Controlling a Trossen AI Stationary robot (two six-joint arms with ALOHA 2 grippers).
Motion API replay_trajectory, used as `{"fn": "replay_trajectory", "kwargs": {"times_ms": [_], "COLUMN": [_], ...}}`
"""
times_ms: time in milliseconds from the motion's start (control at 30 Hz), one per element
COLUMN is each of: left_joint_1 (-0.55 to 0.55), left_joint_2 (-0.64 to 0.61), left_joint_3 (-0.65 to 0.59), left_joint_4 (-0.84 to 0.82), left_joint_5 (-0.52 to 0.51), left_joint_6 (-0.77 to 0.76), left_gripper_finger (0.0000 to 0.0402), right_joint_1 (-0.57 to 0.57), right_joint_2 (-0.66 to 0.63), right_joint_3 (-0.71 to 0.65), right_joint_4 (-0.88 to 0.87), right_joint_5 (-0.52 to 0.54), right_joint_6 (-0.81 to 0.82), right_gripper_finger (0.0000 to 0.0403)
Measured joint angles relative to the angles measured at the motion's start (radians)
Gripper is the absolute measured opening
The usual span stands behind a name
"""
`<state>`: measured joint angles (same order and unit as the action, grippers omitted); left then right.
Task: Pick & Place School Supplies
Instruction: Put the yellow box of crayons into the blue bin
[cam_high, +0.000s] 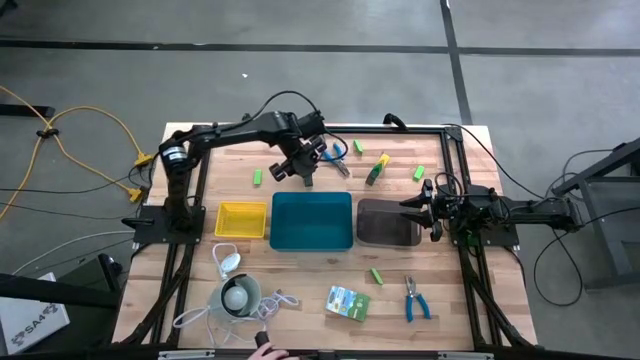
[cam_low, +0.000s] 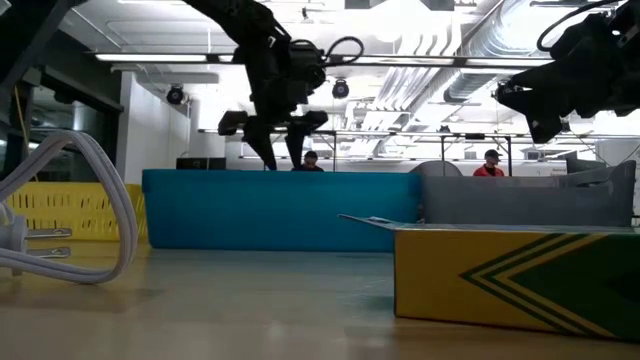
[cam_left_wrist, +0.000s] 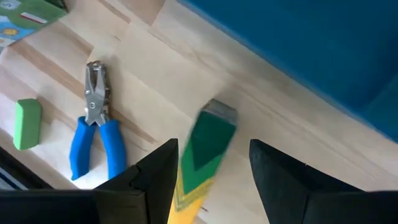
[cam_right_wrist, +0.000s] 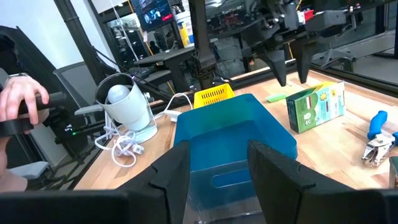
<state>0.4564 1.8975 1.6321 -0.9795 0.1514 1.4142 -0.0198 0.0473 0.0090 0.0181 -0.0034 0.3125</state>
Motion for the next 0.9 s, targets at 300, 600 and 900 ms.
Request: {"fn": "replay_trajectory", "kwargs": {"times_ms": [300,600,900], "left_joint_1": [0.009,0.012,0.005], "left_joint_2": [0.081,0.102,0.112], "left_joint_3": [0.102,0.103,0.102], "left_joint_4": [-0.108,-0.105,-0.089], "left_joint_5": [0.009,-0.016,-0.036], "left_joint_6": [-0.006,0.030,0.054], "left_gripper_finger": [0.0191,0.0191,0.0191], "right_joint_1": [0.000,0.000,0.000], "right_joint_2": [0.000,0.000,0.000], "right_joint_3": [0.000,0.000,0.000], "right_joint_4": [0.000,0.000,0.000], "right_joint_5": [0.000,0.000,0.000], "right_joint_6": [0.000,0.000,0.000], "right_gripper_finger": [0.0150,0.0150,0.0150]}}
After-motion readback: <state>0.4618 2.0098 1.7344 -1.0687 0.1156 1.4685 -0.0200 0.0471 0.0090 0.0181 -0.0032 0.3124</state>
